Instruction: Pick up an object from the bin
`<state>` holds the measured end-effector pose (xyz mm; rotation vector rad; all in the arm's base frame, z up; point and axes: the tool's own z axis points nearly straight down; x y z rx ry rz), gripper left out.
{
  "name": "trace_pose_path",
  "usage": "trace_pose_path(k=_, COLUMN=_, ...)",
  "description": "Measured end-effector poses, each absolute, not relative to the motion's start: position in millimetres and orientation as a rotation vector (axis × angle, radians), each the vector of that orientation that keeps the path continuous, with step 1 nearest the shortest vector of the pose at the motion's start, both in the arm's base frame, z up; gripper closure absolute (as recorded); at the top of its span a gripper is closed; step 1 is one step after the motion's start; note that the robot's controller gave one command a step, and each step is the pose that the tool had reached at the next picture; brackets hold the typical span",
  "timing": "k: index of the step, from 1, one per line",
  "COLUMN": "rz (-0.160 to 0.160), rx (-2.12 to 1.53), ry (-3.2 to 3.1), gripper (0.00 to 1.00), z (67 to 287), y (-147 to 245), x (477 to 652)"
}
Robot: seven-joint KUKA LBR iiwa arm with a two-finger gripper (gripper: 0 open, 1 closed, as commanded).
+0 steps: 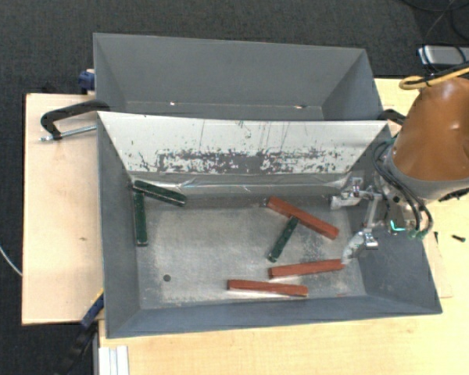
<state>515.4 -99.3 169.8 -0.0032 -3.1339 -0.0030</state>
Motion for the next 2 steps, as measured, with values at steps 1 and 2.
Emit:
trace_pose_path(k=1, rz=-0.001, rx=0.000, ry=-3.143, gripper=0.00, z=174.3, y=-98.8, x=517.3)
trace_pose_path(k=2, rz=-0.001, rx=-0.170, ry=-3.142, gripper=0.00, z=130.0, y=-98.4, x=543.3)
